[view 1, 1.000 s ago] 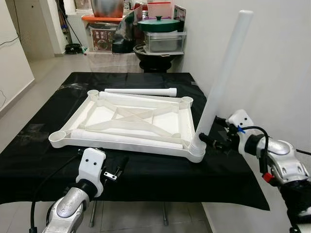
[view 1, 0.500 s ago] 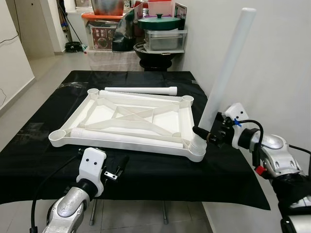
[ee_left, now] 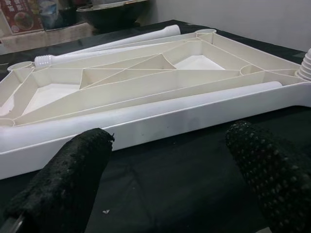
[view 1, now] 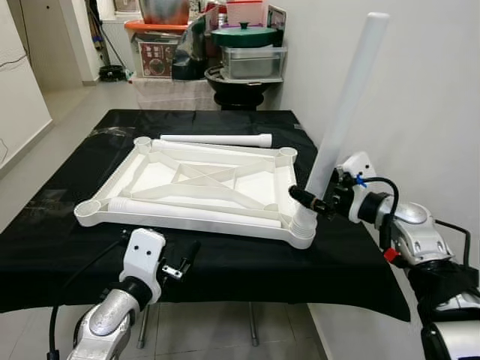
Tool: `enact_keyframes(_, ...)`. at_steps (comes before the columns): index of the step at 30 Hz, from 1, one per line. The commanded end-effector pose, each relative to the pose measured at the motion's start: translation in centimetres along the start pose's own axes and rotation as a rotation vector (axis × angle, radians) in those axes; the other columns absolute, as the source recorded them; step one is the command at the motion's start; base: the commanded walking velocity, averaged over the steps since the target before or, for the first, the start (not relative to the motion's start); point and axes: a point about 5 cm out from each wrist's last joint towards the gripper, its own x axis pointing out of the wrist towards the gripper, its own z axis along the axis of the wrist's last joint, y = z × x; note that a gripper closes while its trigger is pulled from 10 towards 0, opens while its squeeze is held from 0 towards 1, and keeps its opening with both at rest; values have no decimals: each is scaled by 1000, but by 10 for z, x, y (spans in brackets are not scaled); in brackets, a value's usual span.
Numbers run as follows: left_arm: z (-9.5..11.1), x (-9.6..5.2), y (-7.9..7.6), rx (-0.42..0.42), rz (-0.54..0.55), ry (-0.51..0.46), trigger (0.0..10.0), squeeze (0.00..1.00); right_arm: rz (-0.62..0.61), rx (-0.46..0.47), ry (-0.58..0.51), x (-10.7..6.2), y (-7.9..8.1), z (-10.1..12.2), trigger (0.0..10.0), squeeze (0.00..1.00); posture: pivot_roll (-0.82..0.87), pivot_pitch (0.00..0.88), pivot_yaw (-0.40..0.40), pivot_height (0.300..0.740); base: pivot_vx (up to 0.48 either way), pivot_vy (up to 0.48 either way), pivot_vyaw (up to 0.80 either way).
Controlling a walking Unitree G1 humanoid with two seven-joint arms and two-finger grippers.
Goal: Building children table
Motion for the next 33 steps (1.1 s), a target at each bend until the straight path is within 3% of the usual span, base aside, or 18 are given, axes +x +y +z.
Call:
enact_keyframes(1, -6, -1, -2, 0, -4, 21, 10000, 0, -16, 9, -45, 2, -3, 7, 10000, 0, 89, 0, -79, 740, 0, 0, 0)
enact_keyframes(21, -8, -1, -4, -3, -6, 25, 10000, 0, -140, 77, -95, 13, -7, 8, 10000, 0, 89, 0, -81, 740, 0, 0, 0)
enact_keyframes(22, -8, -1, -4, -3, -6, 25, 10000, 0, -149, 89, -105, 13, -8, 10, 6196, 0, 88, 0, -80, 740, 0, 0, 0)
enact_keyframes(24, -8, -1, -4, -3, -6, 25, 10000, 0, -156, 98, -112, 13, -9, 10, 6196, 0, 88, 0, -80, 740, 0, 0, 0)
enact_keyframes(25, -8, -1, -4, -3, -6, 25, 10000, 0, -163, 105, -119, 13, -10, 11, 196, 0, 86, 0, -79, 740, 0, 0, 0)
enact_keyframes(33, -8, 0, -5, -3, -11, 27, 10000, 0, -150, 147, -169, 14, -7, 15, 0, 0, 82, 0, -76, 740, 0, 0, 0)
